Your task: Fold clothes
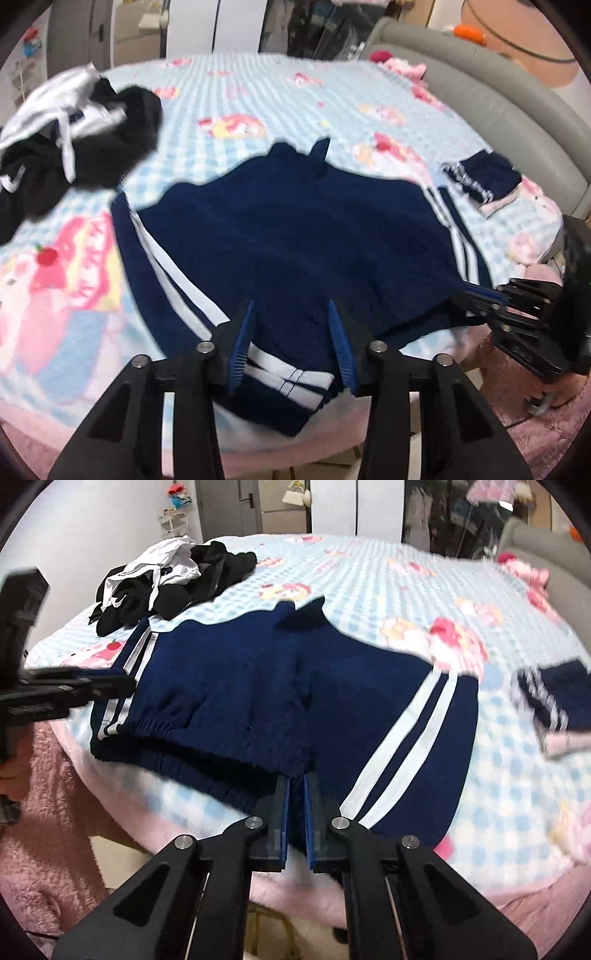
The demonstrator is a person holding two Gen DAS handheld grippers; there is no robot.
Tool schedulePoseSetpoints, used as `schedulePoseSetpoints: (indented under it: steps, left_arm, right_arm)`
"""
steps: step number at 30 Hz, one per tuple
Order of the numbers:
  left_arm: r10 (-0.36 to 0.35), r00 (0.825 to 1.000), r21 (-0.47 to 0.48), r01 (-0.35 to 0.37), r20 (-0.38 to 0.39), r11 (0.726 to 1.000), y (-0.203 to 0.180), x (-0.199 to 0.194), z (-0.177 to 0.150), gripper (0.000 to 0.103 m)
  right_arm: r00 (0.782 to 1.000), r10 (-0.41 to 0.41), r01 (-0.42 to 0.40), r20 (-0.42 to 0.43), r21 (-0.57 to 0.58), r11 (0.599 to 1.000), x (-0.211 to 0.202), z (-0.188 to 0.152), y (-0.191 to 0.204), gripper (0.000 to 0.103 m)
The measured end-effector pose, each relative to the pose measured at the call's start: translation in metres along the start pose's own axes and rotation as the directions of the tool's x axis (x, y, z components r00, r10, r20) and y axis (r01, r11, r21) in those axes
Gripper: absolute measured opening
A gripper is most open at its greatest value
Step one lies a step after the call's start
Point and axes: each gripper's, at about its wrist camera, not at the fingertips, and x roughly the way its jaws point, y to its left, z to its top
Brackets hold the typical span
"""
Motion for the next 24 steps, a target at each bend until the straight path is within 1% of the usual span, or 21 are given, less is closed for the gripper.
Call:
schedulePoseSetpoints:
  steps: [3, 7, 9, 11, 12, 13, 14, 15, 16, 17, 18, 19, 20, 22, 23, 24]
  left_arm:
    - [0.001, 0.998, -0.063, -0.005, -0.062, 0.998, 0.011, 0.009, -0.015, 0.037]
    - [-0.035, 0.992, -0.136, 0.018, -0.12, 0.991, 0.024, 0.006, -0.038, 0.036]
    - [-0.056, 0.988, -0.158, 0.034, -0.141, 0.987, 0.027, 0.001, -0.046, 0.034]
    - [-0.077, 0.99, -0.148, 0.06, -0.116, 0.987, 0.025, -0.01, -0.041, 0.034]
    - [-0.086, 0.992, -0.136, 0.074, -0.087, 0.988, 0.023, -0.016, -0.036, 0.034]
    - [-0.099, 0.994, -0.122, 0.092, -0.049, 0.988, 0.021, -0.024, -0.03, 0.035]
    - [-0.105, 0.994, -0.108, 0.102, -0.018, 0.989, 0.019, -0.029, -0.024, 0.035]
    - [-0.102, 0.995, -0.089, 0.103, 0.011, 0.991, 0.017, -0.032, -0.016, 0.035]
    - [-0.093, 0.995, -0.077, 0.094, 0.022, 0.993, 0.015, -0.03, -0.01, 0.035]
    - [-0.077, 0.997, -0.085, 0.076, -0.001, 0.993, 0.018, -0.023, -0.008, 0.036]
    - [-0.061, 0.998, -0.093, 0.059, -0.024, 0.994, 0.02, -0.015, -0.007, 0.036]
    - [-0.045, 0.998, -0.101, 0.04, -0.047, 0.994, 0.022, -0.008, -0.006, 0.036]
    - [-0.03, 0.997, -0.108, 0.022, -0.071, 0.994, 0.025, 0.0, -0.005, 0.036]
    - [-0.001, 0.993, -0.126, -0.013, -0.115, 0.992, 0.031, 0.013, -0.005, 0.036]
    - [0.005, 0.992, -0.153, -0.024, -0.127, 0.988, 0.04, 0.013, -0.013, 0.036]
    - [0.003, 0.991, -0.184, -0.028, -0.135, 0.982, 0.048, 0.012, -0.021, 0.036]
  right_arm:
    - [1.0, 0.015, -0.015, -0.015, 0.022, 1.0, 0.006, -0.003, 0.001, 0.005]
    - [0.995, 0.077, -0.073, -0.067, 0.061, 0.995, 0.015, -0.009, -0.001, 0.006]
    - [0.991, 0.113, -0.109, -0.078, 0.056, 0.992, 0.015, -0.008, 0.003, 0.007]
    - [0.979, 0.196, -0.193, -0.055, 0.065, 0.979, 0.006, -0.001, 0.007, 0.009]
    - [0.968, 0.25, -0.247, -0.038, 0.06, 0.967, -0.002, 0.005, 0.01, 0.012]
    - [0.955, 0.297, -0.296, -0.019, 0.052, 0.954, -0.01, 0.012, 0.013, 0.021]
    - [0.951, 0.31, -0.31, 0.004, 0.036, 0.95, -0.017, 0.018, 0.016, 0.031]
    - [0.948, 0.317, -0.317, 0.027, 0.017, 0.948, -0.023, 0.025, 0.019, 0.034]
    - [0.958, 0.285, -0.285, 0.043, -0.007, 0.958, -0.025, 0.033, 0.024, 0.036]
    - [0.967, 0.249, -0.248, 0.056, -0.031, 0.968, -0.025, 0.04, 0.028, 0.036]
    - [0.981, 0.187, -0.184, 0.049, -0.052, 0.982, -0.014, 0.046, 0.03, 0.036]
    - [0.991, 0.126, -0.123, 0.04, -0.071, 0.99, -0.003, 0.05, 0.032, 0.036]
    - [0.996, 0.085, -0.084, 0.007, -0.074, 0.994, 0.012, 0.051, 0.031, 0.035]
    - [0.995, 0.04, -0.044, -0.097, -0.044, 0.998, 0.043, 0.042, 0.022, 0.035]
    - [0.991, 0.039, -0.043, -0.13, -0.025, 0.999, 0.051, 0.034, 0.017, 0.035]
    - [0.988, 0.049, -0.05, -0.146, -0.005, 0.999, 0.054, 0.024, 0.013, 0.035]
